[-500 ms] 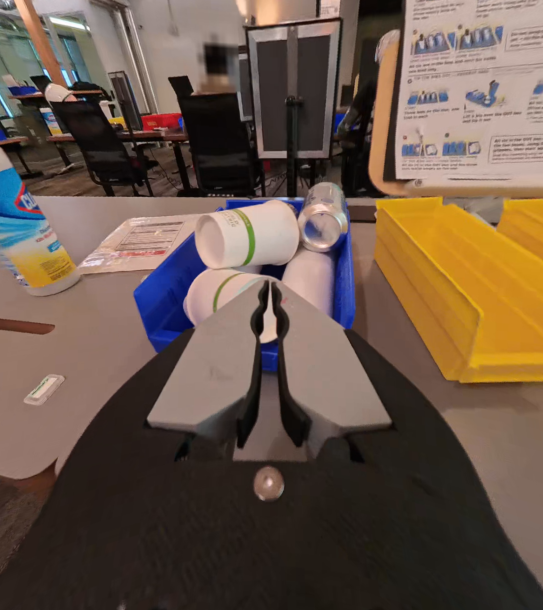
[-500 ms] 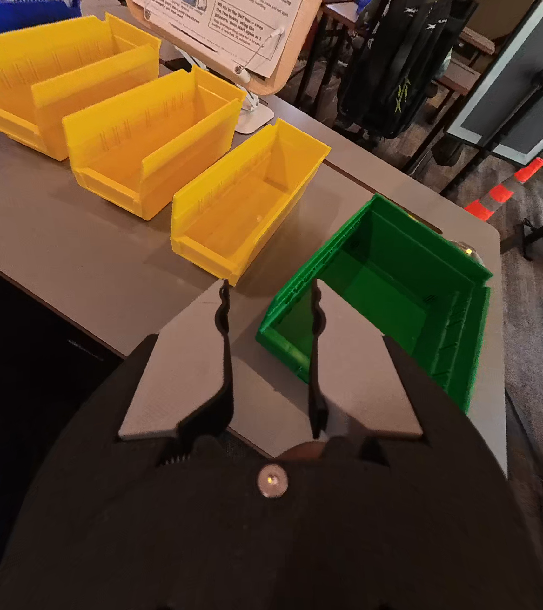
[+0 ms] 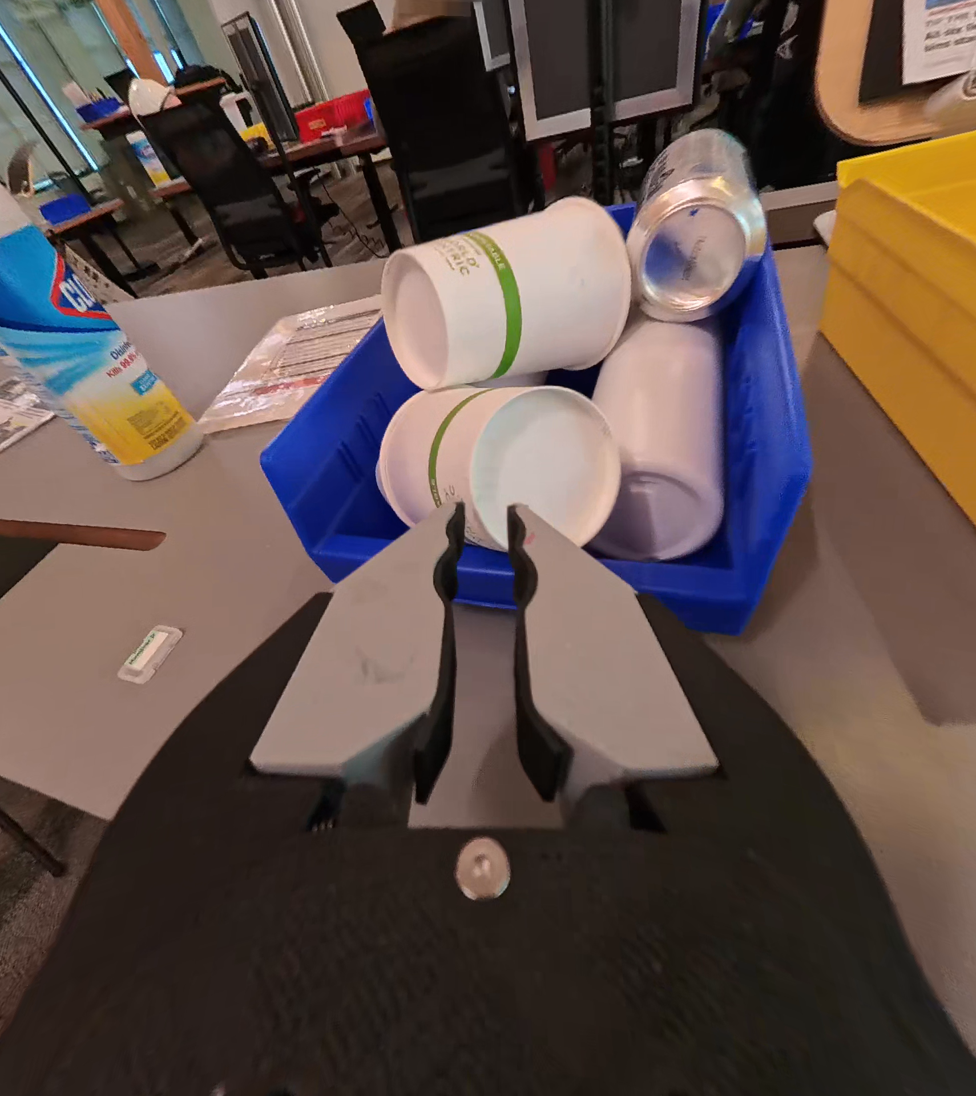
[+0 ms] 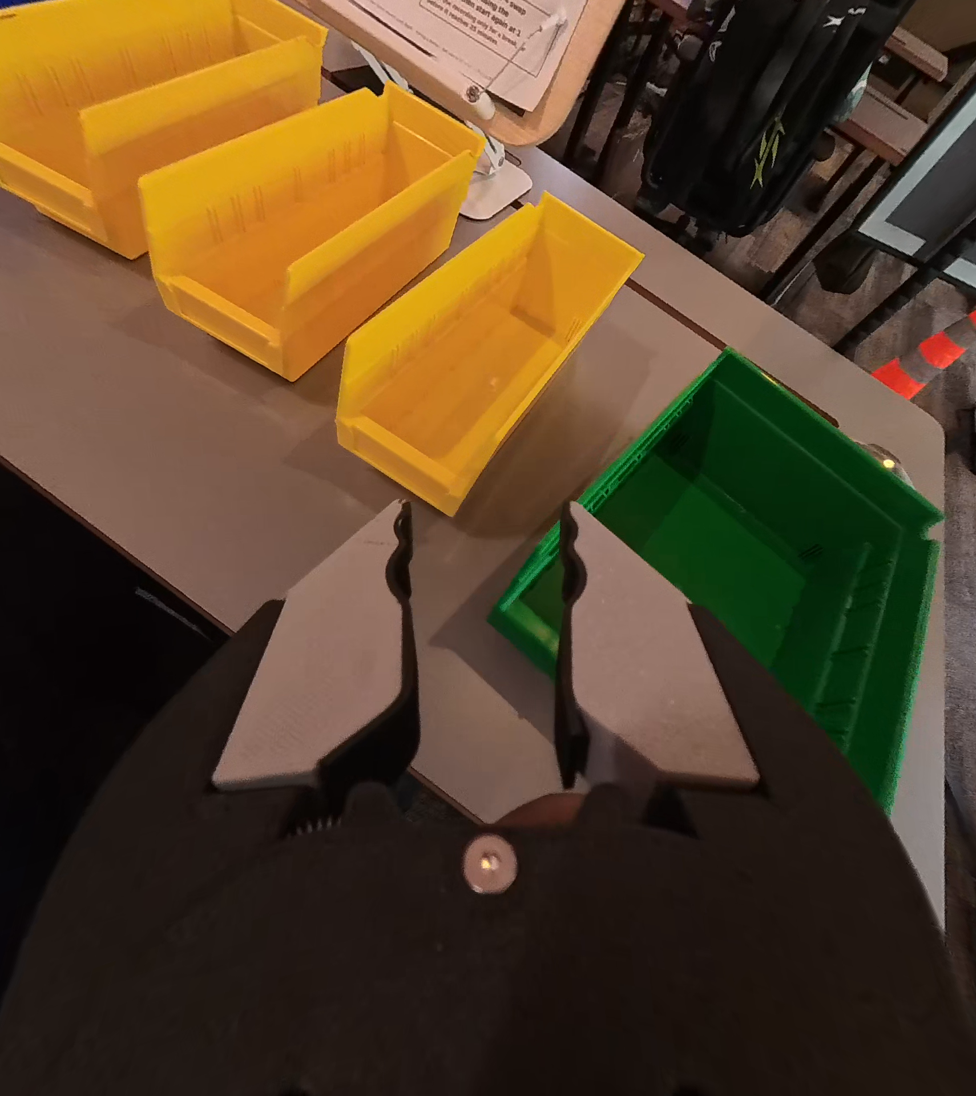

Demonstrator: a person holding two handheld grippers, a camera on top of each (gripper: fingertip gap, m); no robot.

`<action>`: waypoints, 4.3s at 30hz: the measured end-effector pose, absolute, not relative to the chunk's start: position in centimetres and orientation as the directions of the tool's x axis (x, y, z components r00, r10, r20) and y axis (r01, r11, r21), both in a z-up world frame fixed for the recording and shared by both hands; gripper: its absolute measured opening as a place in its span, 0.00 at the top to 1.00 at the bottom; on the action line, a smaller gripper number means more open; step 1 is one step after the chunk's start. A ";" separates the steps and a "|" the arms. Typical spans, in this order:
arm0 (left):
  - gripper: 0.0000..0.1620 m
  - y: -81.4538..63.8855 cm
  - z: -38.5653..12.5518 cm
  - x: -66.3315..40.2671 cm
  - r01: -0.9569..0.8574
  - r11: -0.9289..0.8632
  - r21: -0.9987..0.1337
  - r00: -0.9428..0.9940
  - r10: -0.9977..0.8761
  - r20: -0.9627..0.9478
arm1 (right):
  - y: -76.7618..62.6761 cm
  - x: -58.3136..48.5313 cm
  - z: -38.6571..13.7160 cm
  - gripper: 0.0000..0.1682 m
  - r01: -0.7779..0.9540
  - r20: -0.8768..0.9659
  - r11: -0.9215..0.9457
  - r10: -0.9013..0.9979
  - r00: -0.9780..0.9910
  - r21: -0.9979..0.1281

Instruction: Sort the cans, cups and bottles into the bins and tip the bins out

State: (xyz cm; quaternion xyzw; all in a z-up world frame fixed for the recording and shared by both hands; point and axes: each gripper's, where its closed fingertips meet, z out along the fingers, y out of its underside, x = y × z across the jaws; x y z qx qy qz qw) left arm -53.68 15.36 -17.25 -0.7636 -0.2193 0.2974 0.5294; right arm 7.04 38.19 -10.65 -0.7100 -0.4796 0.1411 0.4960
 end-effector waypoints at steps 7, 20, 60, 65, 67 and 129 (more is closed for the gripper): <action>0.98 16.5 -17.3 -55.4 0.003 -0.369 -0.929 0.718 0.648 -0.255 | 38.3 6.3 -11.9 0.71 0.576 0.292 -0.059 0.817 0.497 -0.815; 1.00 13.9 -9.3 -52.4 -0.220 -0.273 -0.936 0.663 0.662 -0.349 | 36.7 4.7 -11.6 0.71 0.602 0.336 -0.001 0.829 0.447 -0.799; 1.00 20.8 -6.6 -16.5 -0.278 0.002 -0.961 0.845 -0.475 -0.245 | 34.6 -2.7 -9.7 1.00 0.324 0.183 0.071 0.927 0.327 -0.943; 1.00 20.0 -4.7 -17.4 -0.296 0.080 -0.952 0.831 -0.470 -0.298 | 43.4 -4.6 -10.9 1.00 0.514 0.241 -0.022 0.865 0.439 -0.858; 1.00 20.3 -4.4 -18.0 -0.282 0.079 -0.956 0.837 -0.467 -0.285 | 47.3 -6.2 -12.4 1.00 0.664 0.270 -0.097 0.862 0.428 -0.742; 0.55 23.0 -11.0 -39.7 0.039 -0.186 -0.982 0.983 0.185 0.004 | 27.7 -9.9 -14.0 0.59 0.236 -0.135 -0.094 0.977 -0.166 -0.967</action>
